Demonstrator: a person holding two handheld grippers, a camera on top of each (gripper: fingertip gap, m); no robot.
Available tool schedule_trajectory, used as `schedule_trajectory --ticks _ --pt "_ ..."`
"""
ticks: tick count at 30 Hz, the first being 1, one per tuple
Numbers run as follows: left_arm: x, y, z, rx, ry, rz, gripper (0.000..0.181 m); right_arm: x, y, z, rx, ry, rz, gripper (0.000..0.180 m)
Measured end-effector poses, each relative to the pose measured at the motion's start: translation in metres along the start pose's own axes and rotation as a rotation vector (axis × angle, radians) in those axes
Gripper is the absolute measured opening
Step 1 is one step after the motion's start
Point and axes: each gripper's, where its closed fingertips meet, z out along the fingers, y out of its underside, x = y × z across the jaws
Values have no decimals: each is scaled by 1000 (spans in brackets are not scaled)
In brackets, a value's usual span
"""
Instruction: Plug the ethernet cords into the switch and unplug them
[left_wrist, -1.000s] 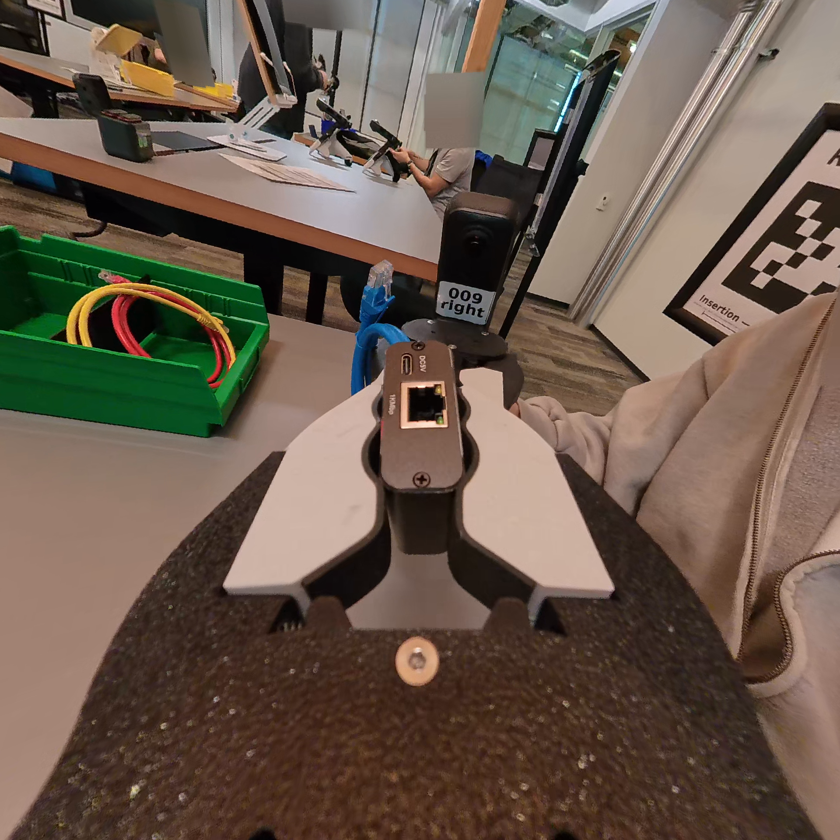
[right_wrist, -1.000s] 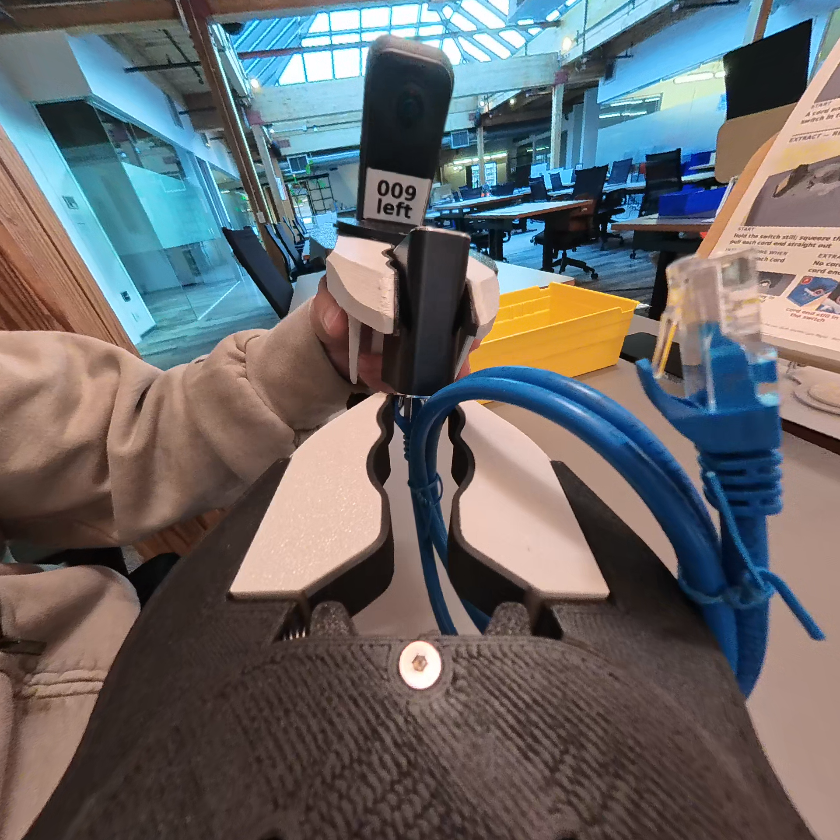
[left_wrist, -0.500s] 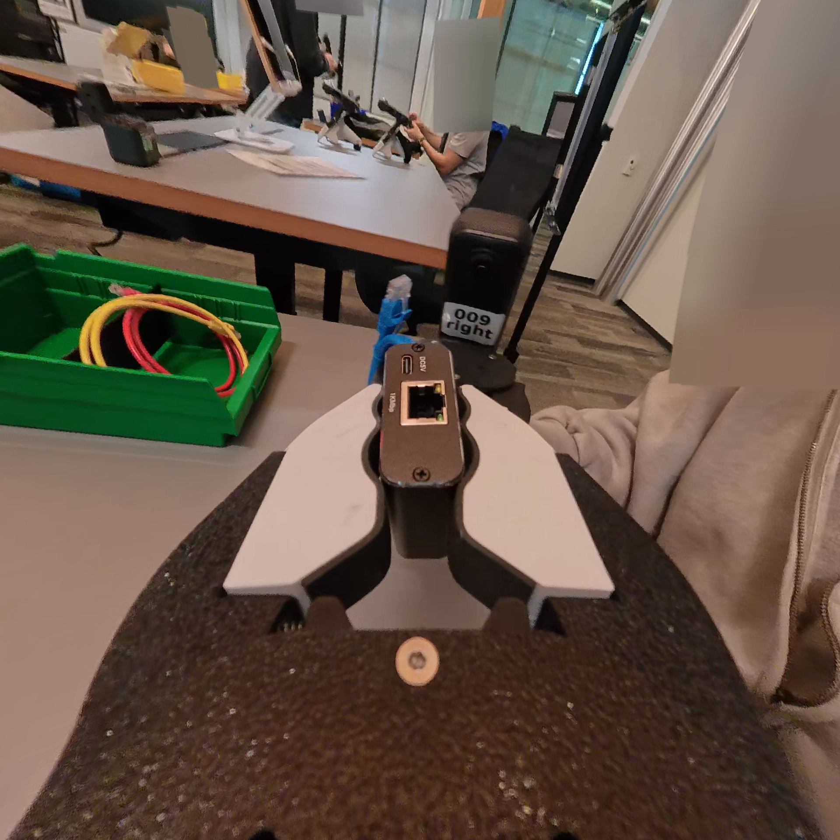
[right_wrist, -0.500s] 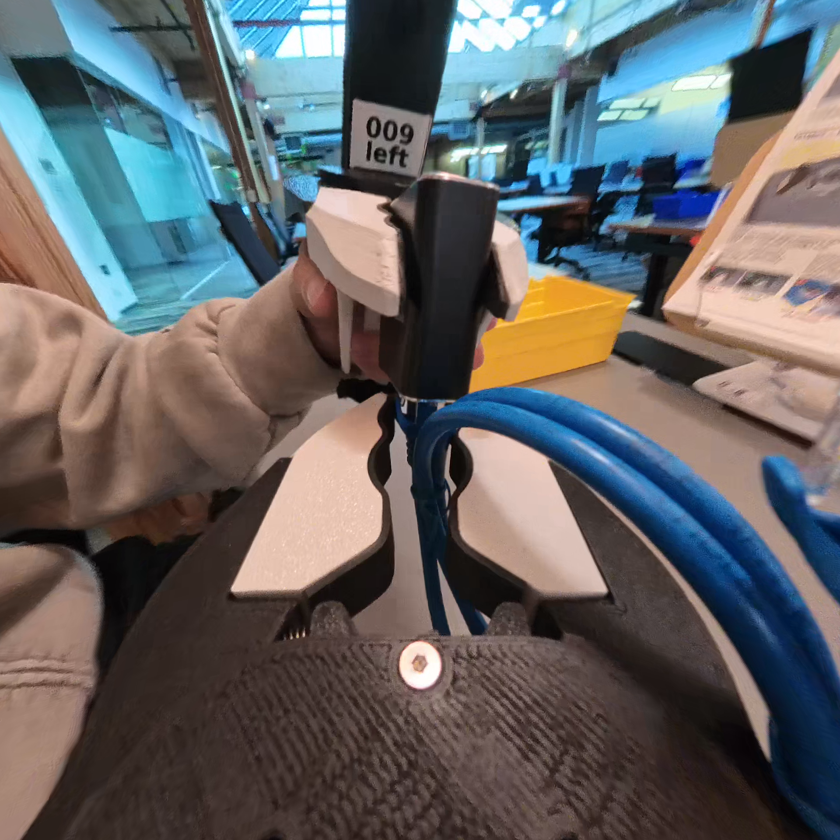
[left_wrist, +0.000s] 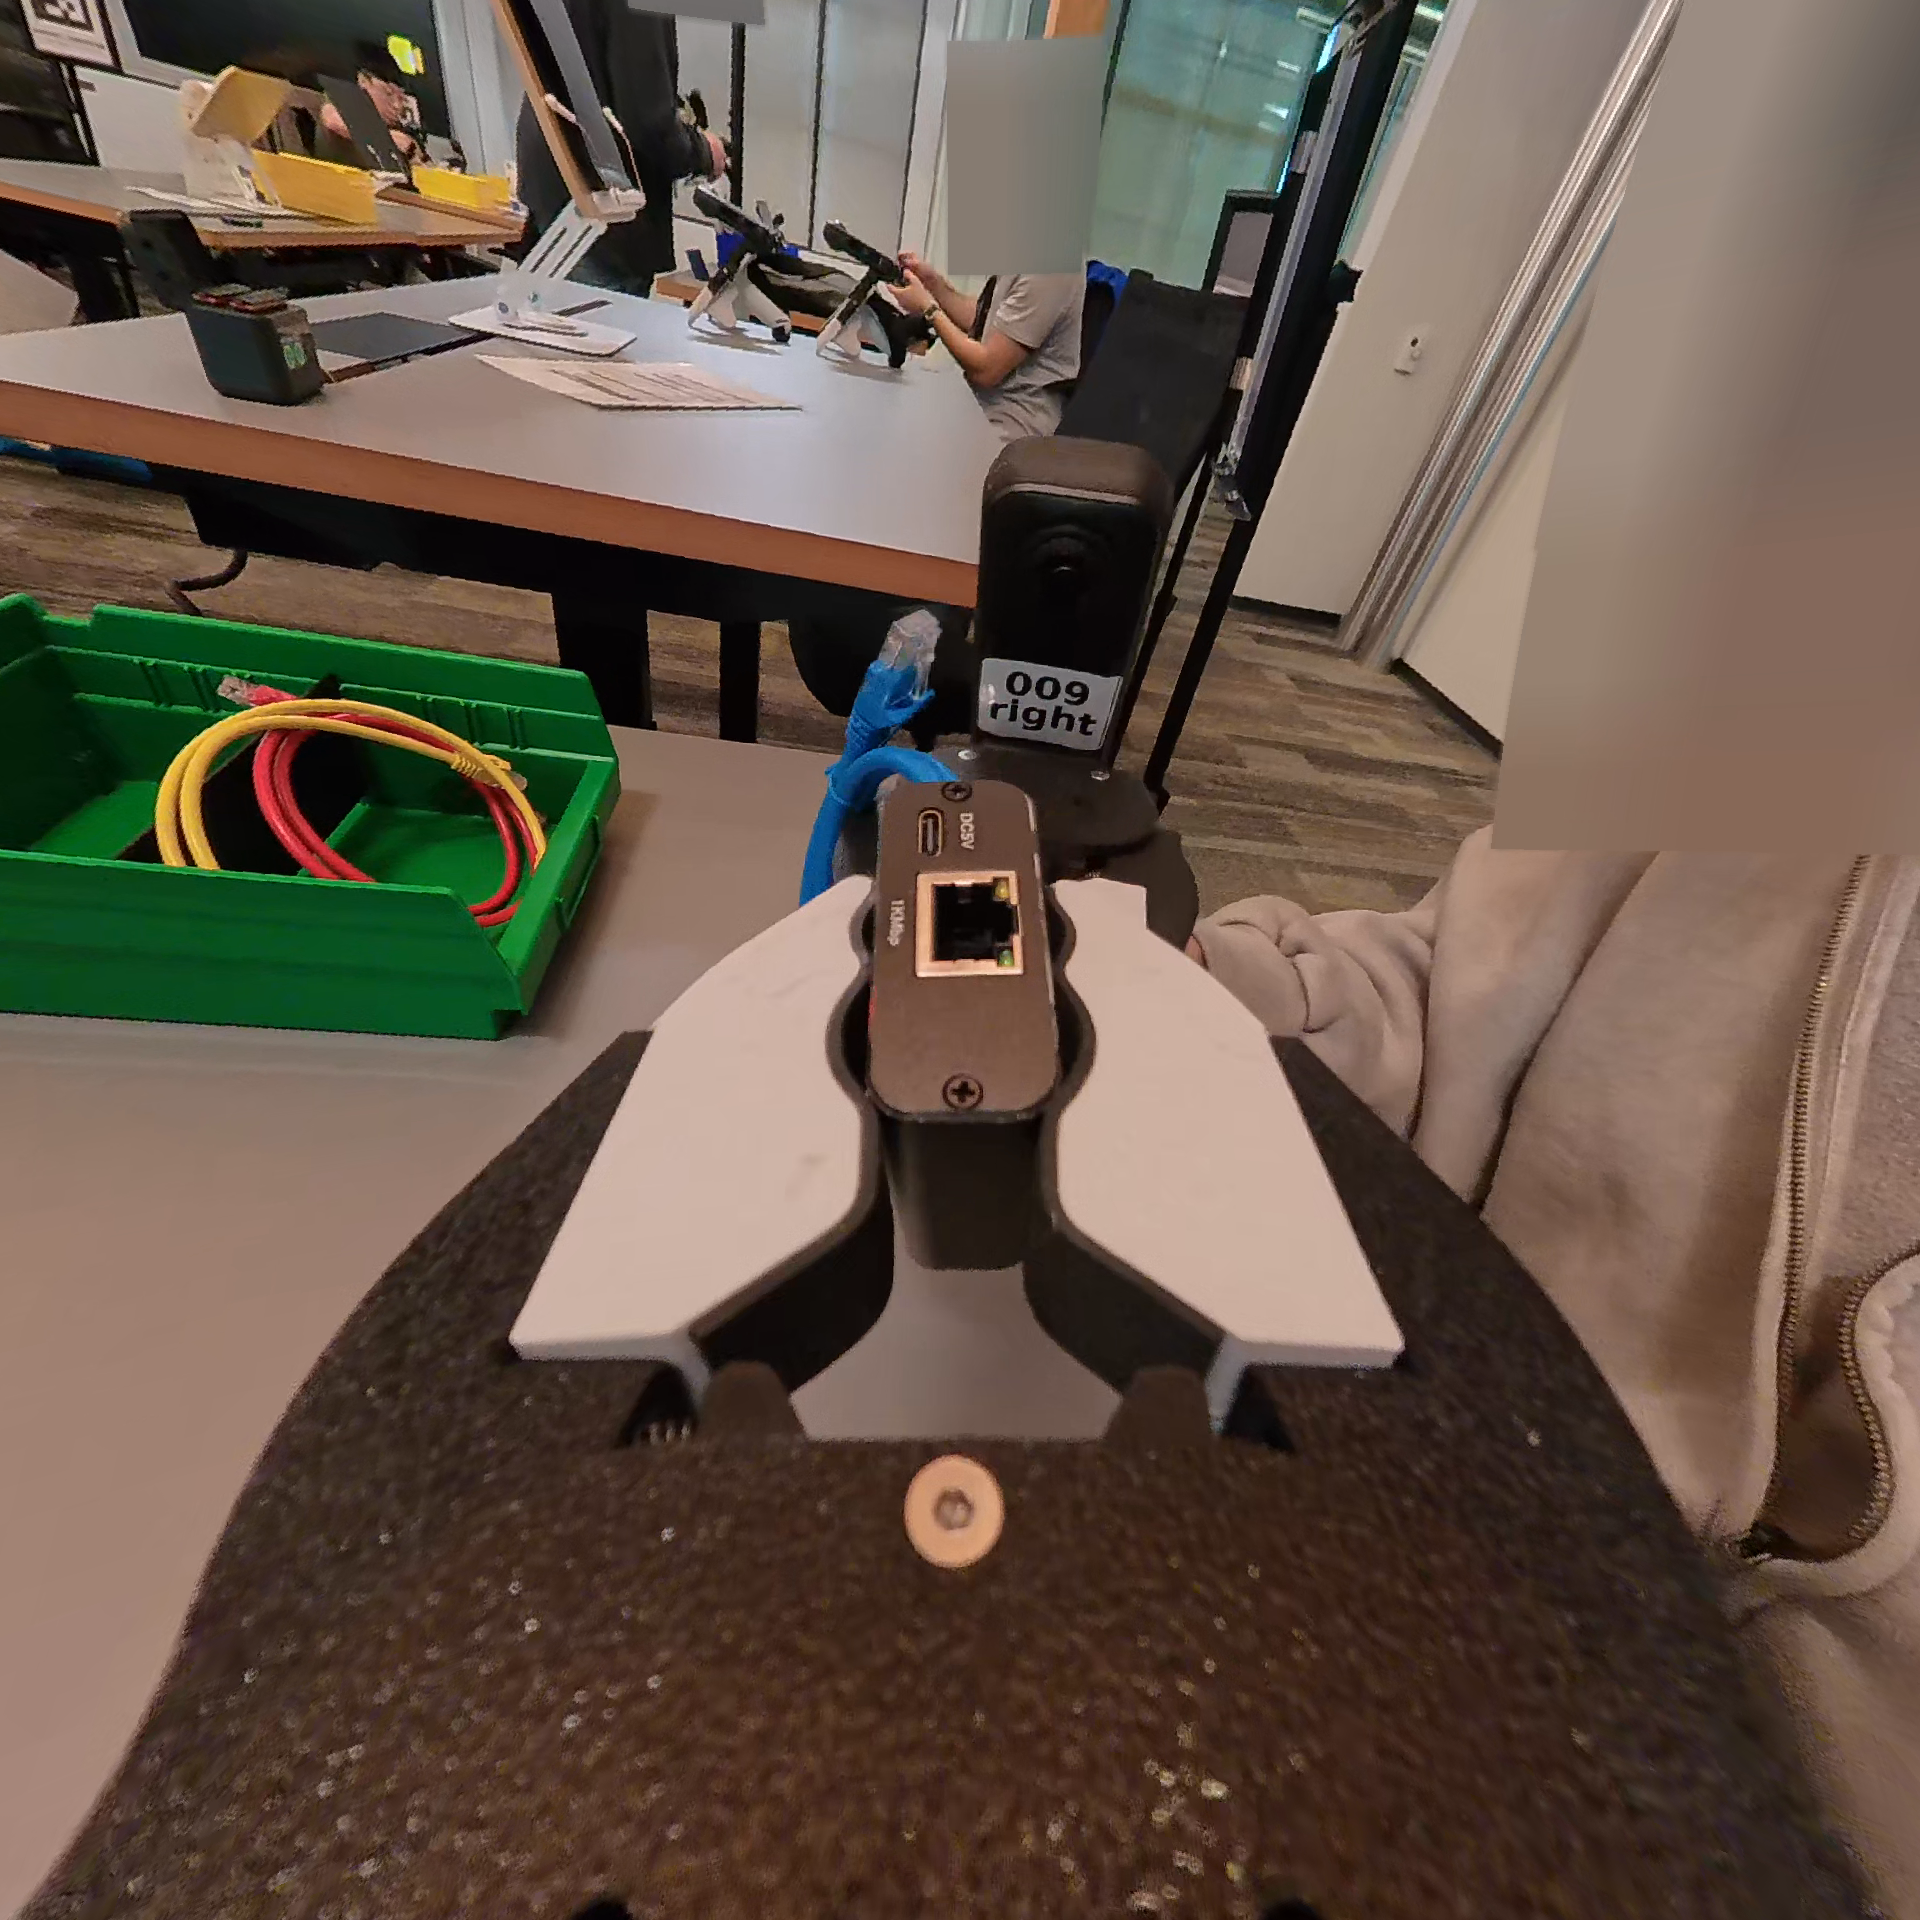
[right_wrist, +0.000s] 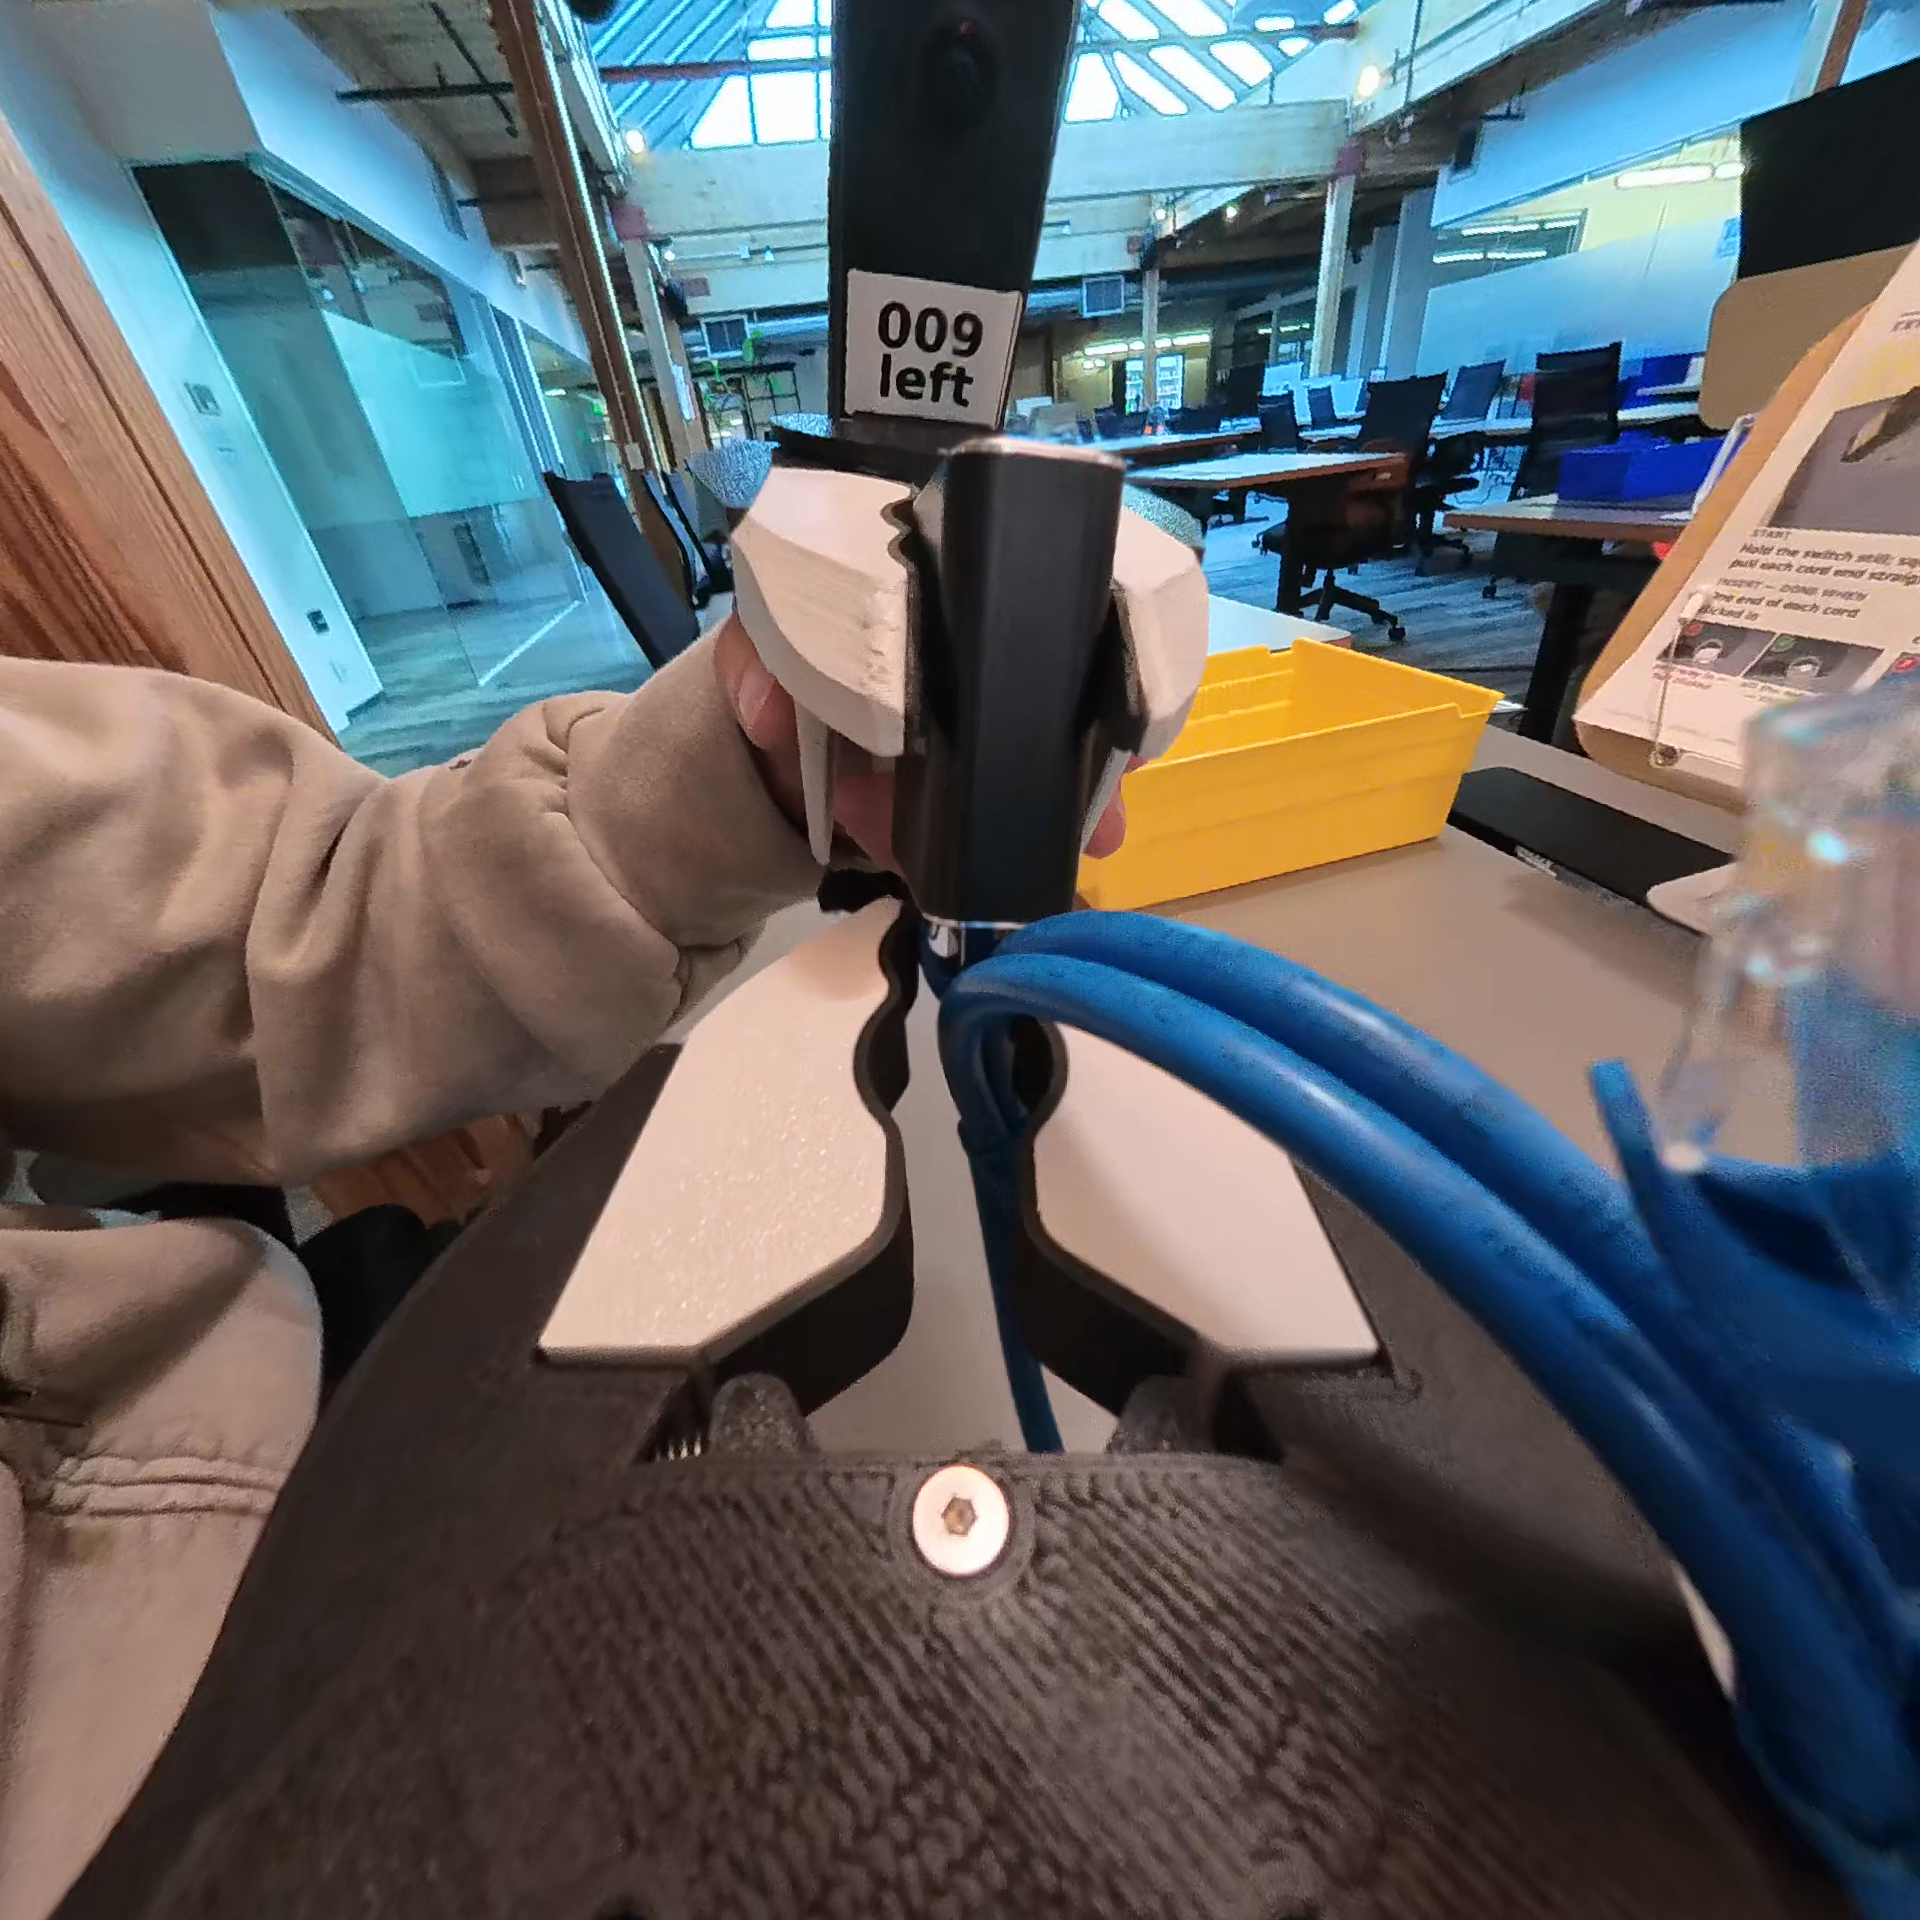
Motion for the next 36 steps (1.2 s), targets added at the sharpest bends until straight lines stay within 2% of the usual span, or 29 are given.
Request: schedule_trajectory --ticks 10,16,19,22,30,36 --pt "-5 11 -9 -12 -5 -34 25 2 11 9 -18 11 42 16" --pt "-1 12 -13 -16 -16 127 26 0 9 12 15 8 53 17" --pt "-3 14 -14 -22 -28 158 26 2 11 12 -23 19 63 17" --pt "-5 12 -15 15 -37 146 26 7 9 12 -35 87 18 16" --pt "7 -3 -25 129 6 175 26 0 -3 15 -60 133 1 21" --pt "19 -12 -33 190 43 215 26 -9 -14 15 -86 185 -131 17"
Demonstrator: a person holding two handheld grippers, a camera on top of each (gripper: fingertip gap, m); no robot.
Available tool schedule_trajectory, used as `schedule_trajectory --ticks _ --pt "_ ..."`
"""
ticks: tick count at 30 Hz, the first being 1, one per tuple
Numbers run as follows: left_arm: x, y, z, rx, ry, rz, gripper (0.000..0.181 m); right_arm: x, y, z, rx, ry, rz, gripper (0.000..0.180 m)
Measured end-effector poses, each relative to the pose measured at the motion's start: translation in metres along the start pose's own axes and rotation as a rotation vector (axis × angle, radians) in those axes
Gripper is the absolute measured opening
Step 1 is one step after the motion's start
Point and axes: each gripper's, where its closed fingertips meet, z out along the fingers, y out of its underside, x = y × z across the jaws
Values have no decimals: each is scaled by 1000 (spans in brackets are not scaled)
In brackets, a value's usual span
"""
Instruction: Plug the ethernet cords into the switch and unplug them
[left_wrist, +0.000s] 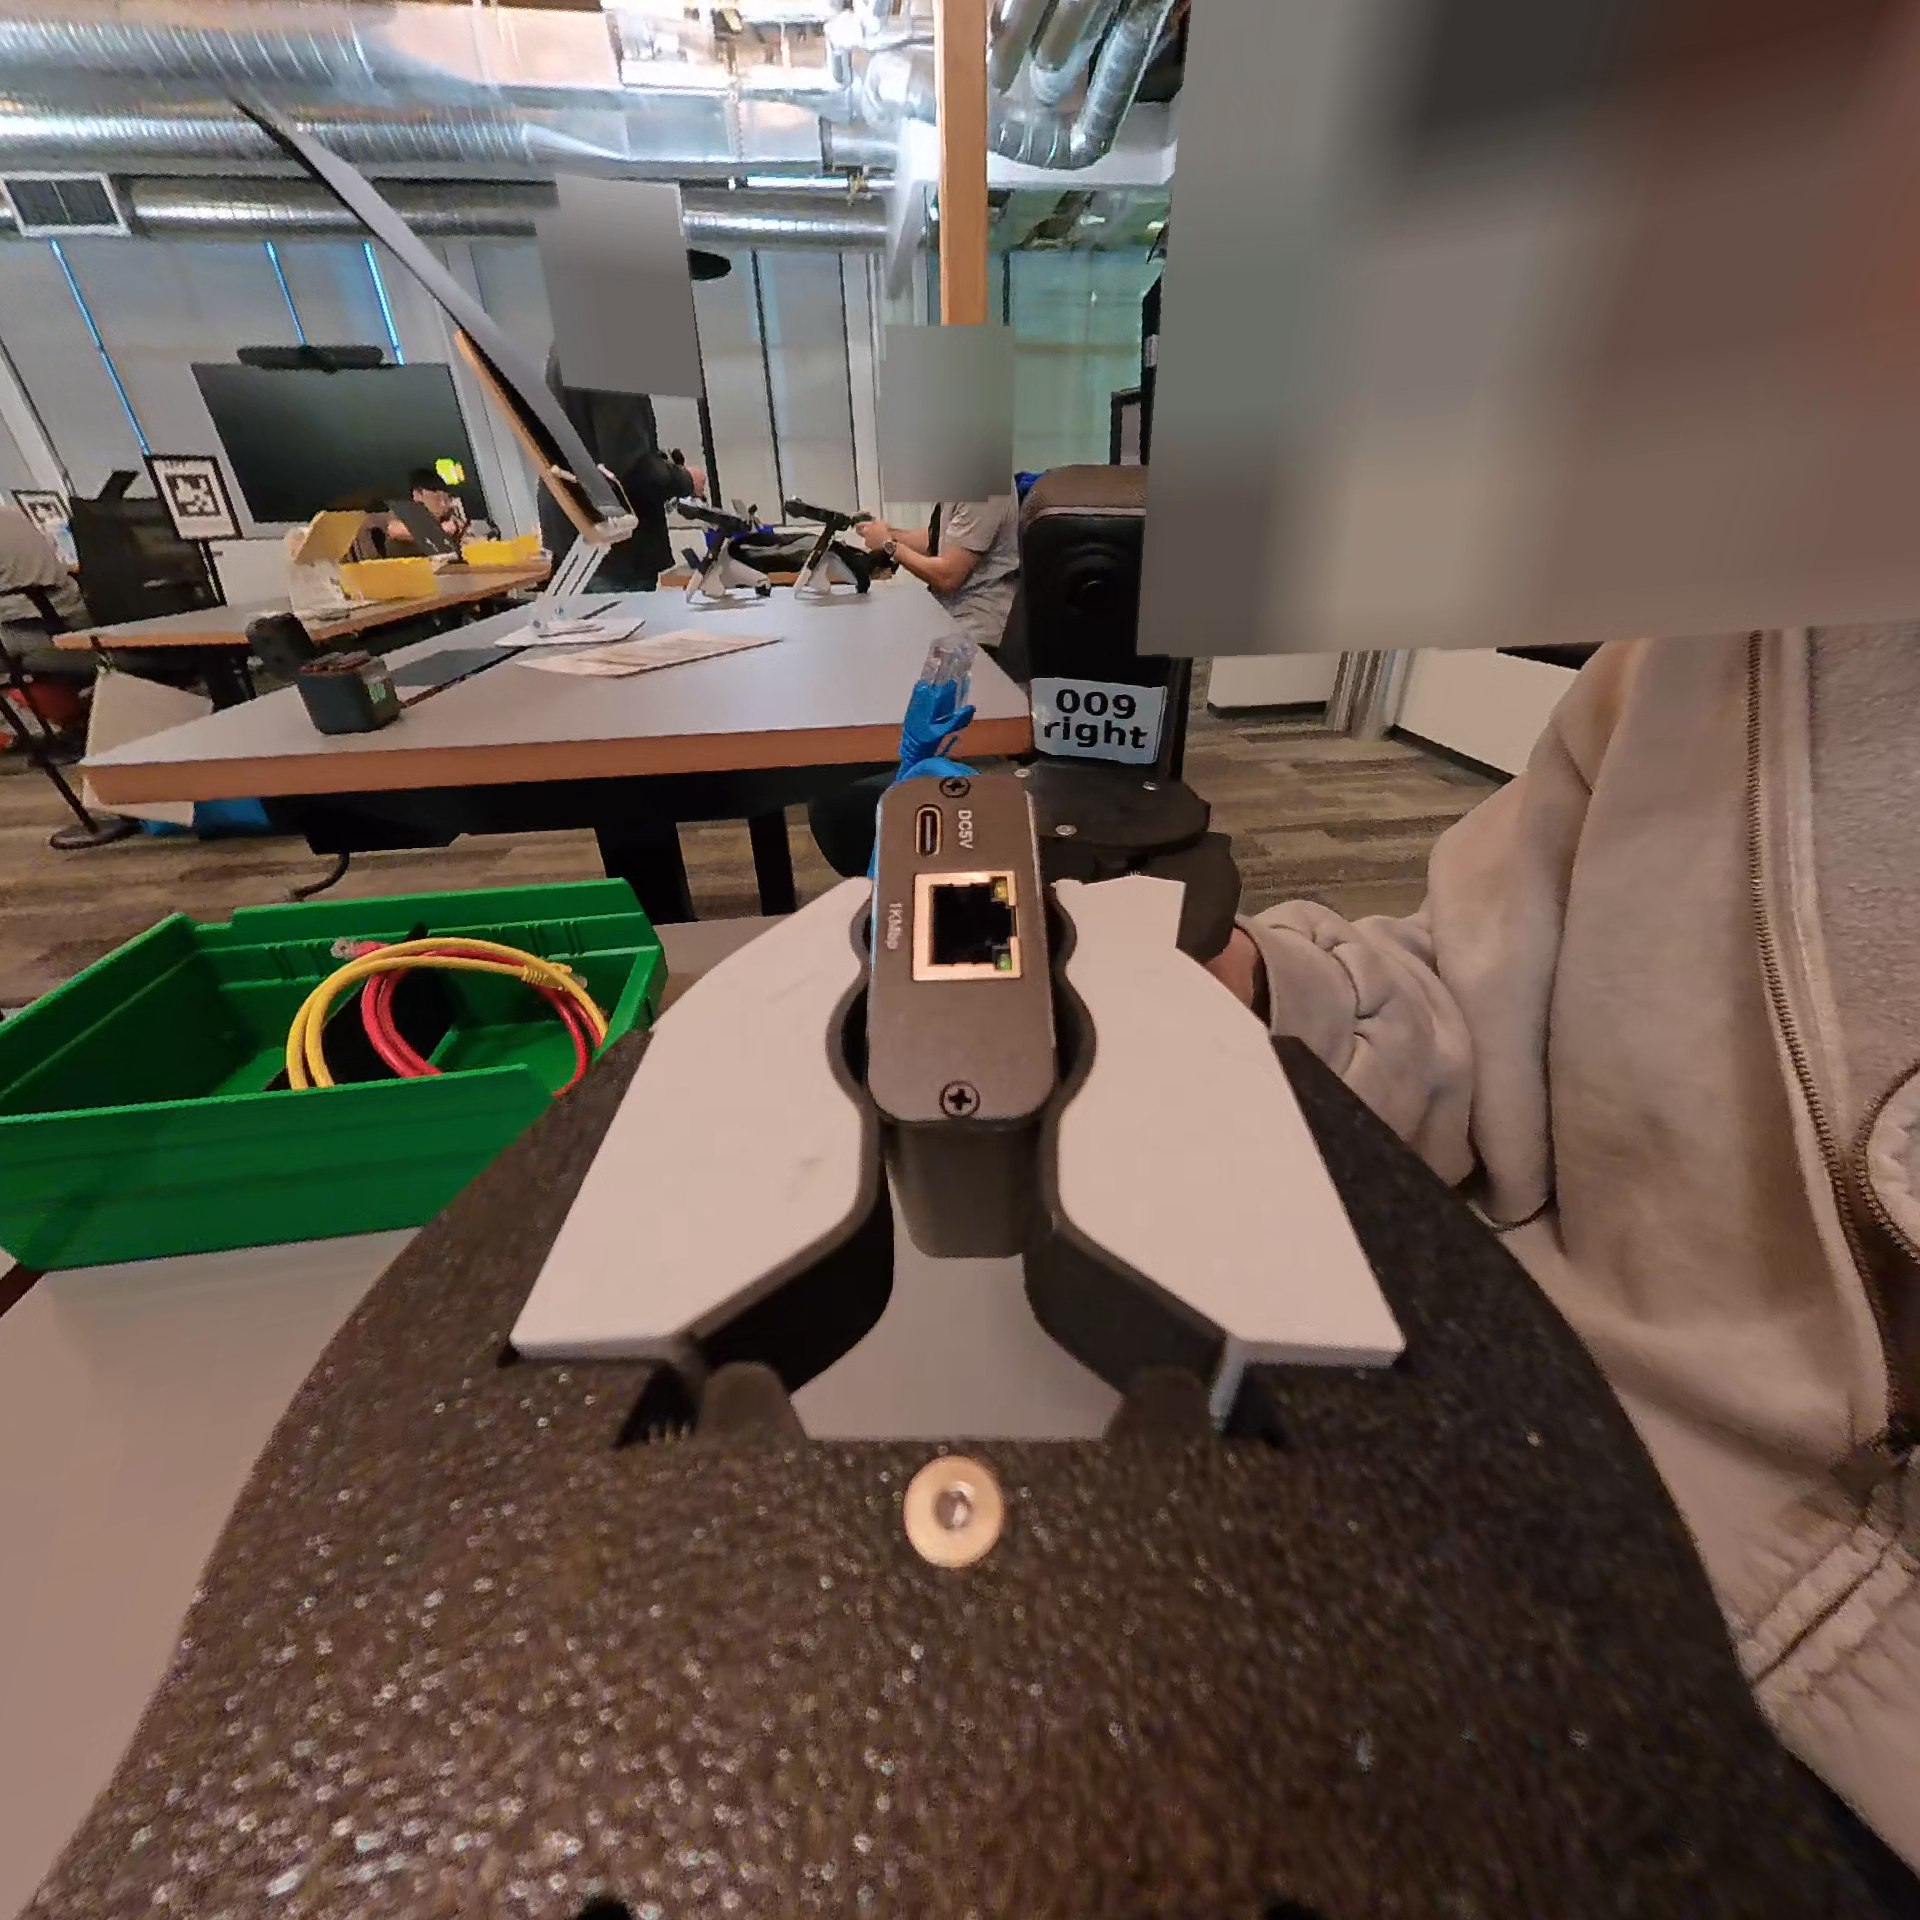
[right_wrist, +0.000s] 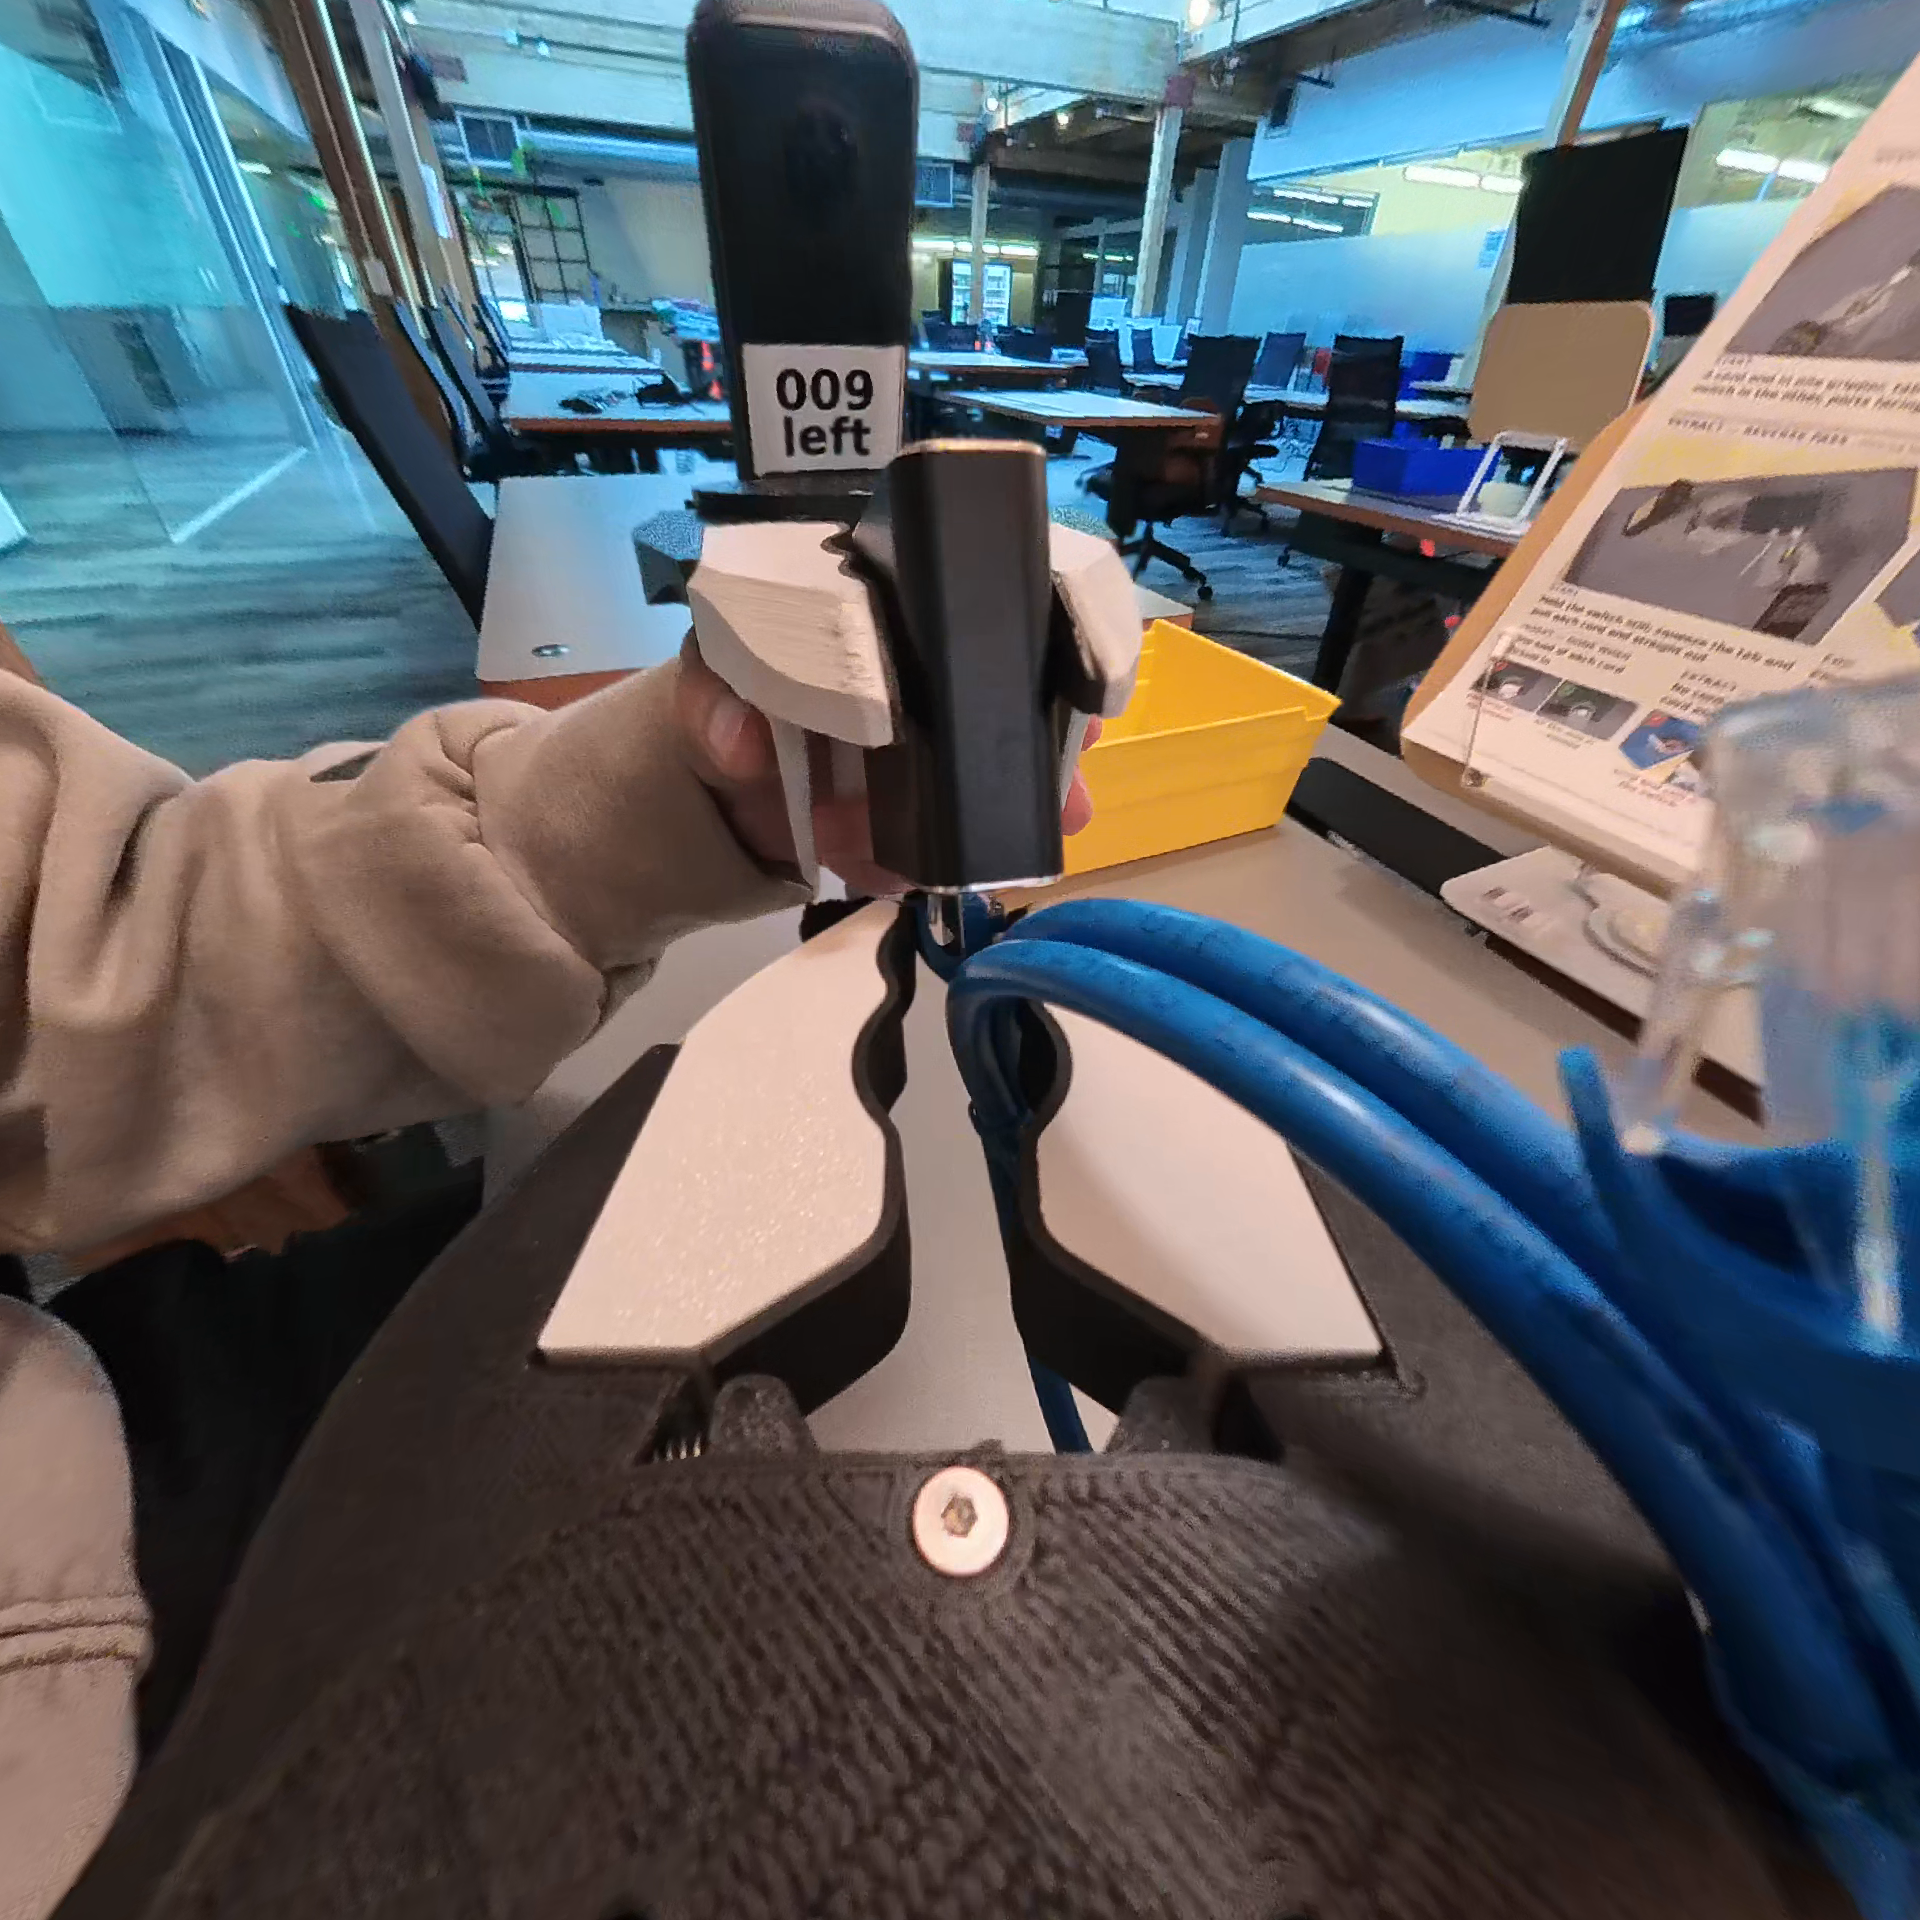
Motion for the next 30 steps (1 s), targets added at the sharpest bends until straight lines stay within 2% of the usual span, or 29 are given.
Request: schedule_trajectory --ticks 5,9,15,24,30 --pt "6 -7 -2 40 24 33 26 -4 -8 -2 9 24 -73 19" --pt "13 -14 -2 68 52 49 26 -11 -19 -8 72 -27 -44 17" --pt "15 -16 2 78 67 80 26 -15 -22 -13 94 -51 -88 26" --pt "19 -24 0 113 72 106 26 -14 -32 -17 107 11 -160 16" --pt "20 -25 -2 126 71 118 26 -15 -33 -17 93 44 -203 16"
